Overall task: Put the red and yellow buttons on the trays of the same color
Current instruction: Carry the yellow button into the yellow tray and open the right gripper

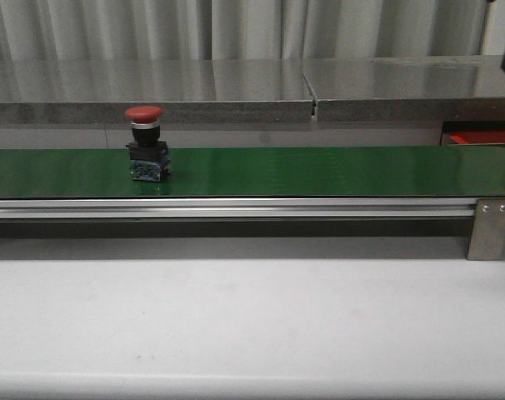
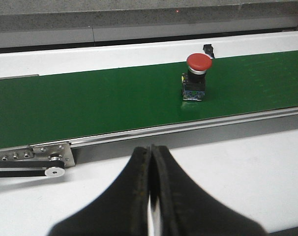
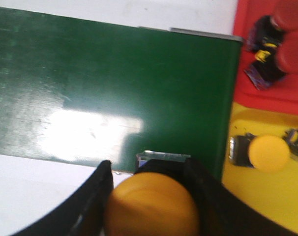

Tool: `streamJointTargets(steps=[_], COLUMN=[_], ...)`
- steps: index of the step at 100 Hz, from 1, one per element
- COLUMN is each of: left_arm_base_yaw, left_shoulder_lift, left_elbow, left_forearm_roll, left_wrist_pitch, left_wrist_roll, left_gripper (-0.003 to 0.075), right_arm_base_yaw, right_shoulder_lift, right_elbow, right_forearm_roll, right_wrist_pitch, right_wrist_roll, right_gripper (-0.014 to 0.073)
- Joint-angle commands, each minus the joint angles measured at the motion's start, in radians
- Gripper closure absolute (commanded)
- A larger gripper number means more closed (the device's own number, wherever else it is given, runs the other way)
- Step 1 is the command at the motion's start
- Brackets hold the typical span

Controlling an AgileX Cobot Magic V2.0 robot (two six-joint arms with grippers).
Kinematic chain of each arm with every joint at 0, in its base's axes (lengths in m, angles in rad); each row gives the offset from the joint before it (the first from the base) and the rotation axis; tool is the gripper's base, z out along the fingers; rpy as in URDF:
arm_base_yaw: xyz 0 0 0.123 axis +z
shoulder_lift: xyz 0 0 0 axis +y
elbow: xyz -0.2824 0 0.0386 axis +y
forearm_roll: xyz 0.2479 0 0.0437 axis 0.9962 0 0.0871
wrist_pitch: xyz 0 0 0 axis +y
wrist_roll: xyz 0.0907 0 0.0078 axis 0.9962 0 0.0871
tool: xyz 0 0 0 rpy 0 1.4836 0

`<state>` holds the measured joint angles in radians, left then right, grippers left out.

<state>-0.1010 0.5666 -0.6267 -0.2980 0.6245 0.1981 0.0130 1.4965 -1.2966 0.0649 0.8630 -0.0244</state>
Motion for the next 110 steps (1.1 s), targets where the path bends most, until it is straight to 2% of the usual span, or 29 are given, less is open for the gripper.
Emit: streamJointTargets(steps=[1,27,50,67,89,110], left_arm_base_yaw=[-0.007,-0.007,-0.007,-0.007,-0.007,-0.007], left_shoulder_lift=[0.002,0.002,0.002,0.002,0.002,0.002], left_elbow=[-0.029,-0.029,-0.029,-0.029,-0.029,-0.029], left_forearm_roll=[-0.024,-0.024,-0.024,-0.024,-0.024,-0.024], left_wrist_pitch=[-0.063,-0.063,-0.063,-0.063,-0.063,-0.063], left_wrist_roll=[-0.011,-0.011,-0.011,-0.011,-0.011,-0.011], left_gripper=[0.0741,0.0741,0.0741,0.0741,0.0741,0.0741], right_arm_base_yaw=[-0.057,-0.230,-0.317,-0.326,-0.326,-0.326], right_shoulder_lift=[-0.090,-0.159,-0.146,-0.106,-0.011,0.040], right_elbow=[0.015,0.150,0.282,0.348,0.352,0.352], right_forearm_roll=[-0.019,-0.021,-0.027,0.007,0.016,0.032], right_wrist_pitch=[-0.025,-0.037,-0.162,-0.257,-0.341,-0.360], right_wrist_roll=[0.014,0.016,0.032,0.033,0.039,0.040], right_gripper=[0.0409,0.0409,0.0409,0.0409,0.0409,0.0409])
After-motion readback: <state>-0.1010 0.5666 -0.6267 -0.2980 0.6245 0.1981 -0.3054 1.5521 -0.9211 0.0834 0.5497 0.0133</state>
